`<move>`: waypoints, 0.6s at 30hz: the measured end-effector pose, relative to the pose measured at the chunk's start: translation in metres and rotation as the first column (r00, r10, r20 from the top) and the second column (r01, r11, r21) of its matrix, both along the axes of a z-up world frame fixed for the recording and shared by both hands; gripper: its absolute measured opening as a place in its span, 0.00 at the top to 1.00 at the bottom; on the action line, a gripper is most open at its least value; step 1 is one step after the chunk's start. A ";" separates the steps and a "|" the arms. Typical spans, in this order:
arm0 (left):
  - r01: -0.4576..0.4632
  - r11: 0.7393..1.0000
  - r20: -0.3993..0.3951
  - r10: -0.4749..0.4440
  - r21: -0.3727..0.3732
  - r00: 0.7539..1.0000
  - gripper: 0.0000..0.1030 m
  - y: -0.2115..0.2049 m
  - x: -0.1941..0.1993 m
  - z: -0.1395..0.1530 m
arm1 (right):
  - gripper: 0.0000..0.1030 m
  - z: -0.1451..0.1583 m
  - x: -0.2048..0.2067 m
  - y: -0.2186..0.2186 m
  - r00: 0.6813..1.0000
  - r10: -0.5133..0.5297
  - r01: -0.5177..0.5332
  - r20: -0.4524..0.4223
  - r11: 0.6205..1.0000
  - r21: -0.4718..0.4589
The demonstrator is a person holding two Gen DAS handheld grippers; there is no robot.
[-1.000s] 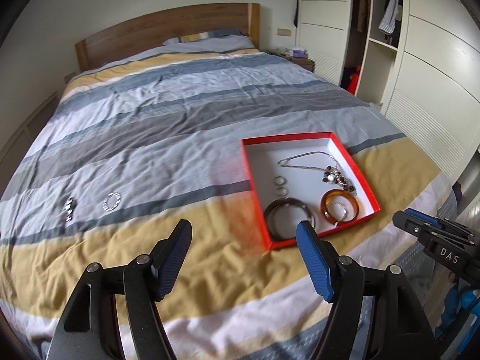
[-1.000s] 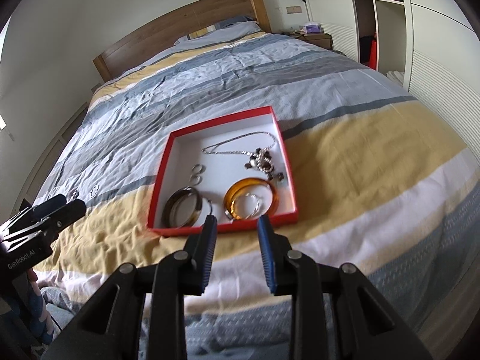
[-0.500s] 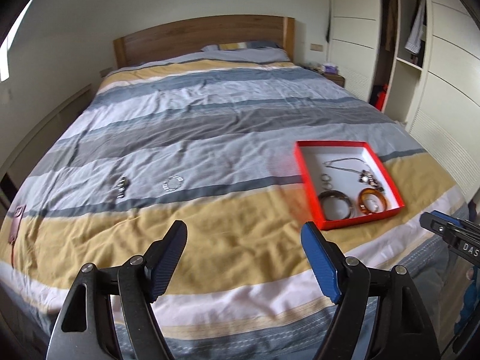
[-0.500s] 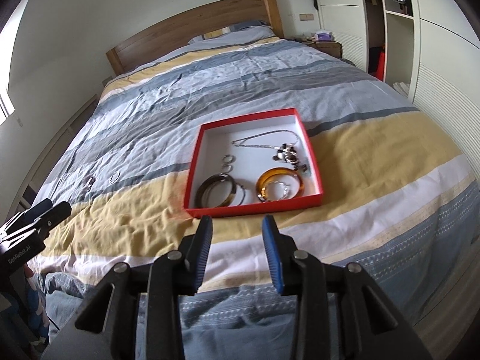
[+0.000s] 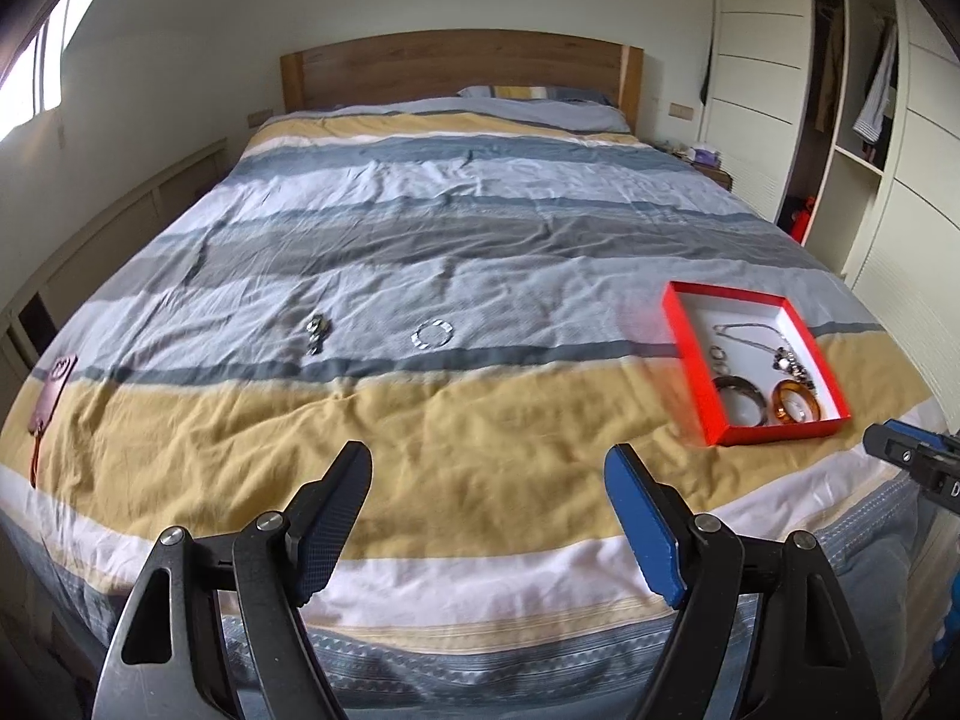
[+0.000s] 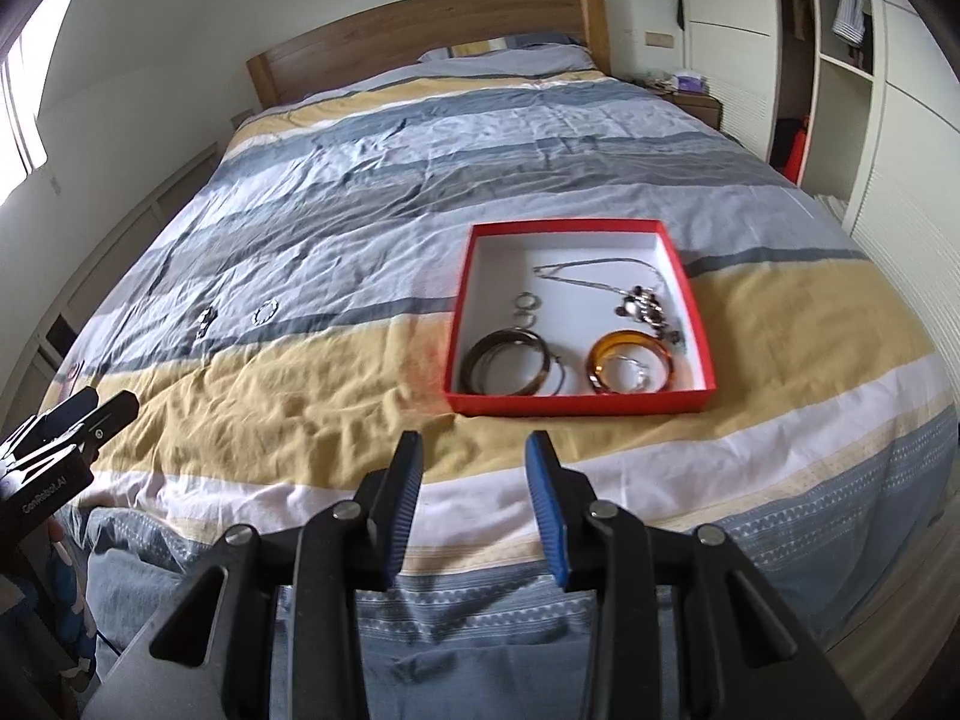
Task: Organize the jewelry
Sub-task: 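Pull both open tools back from the box toward the bed edge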
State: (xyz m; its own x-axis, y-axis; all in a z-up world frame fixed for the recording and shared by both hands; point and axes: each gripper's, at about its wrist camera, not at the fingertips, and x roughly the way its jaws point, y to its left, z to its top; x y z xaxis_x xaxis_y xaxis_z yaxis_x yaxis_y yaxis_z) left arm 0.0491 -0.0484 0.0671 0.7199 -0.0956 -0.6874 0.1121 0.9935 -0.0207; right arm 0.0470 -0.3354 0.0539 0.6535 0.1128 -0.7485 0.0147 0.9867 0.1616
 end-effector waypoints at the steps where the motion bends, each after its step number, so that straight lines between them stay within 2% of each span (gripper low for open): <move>1: -0.006 1.000 -0.008 0.006 -0.007 1.000 0.23 0.007 0.001 -0.004 | 0.67 0.000 0.003 0.005 1.000 0.007 -0.007 -0.004 1.000 -0.005; 12: -0.133 0.990 -0.108 0.128 -0.040 0.986 0.23 0.085 0.026 -0.047 | 0.64 -0.016 0.049 0.061 0.991 0.121 -0.122 -0.056 0.992 -0.016; 18: -0.172 0.984 -0.105 0.165 -0.051 0.981 0.23 0.113 0.064 -0.057 | 0.61 -0.028 0.097 0.089 0.979 0.192 -0.193 -0.073 0.981 -0.007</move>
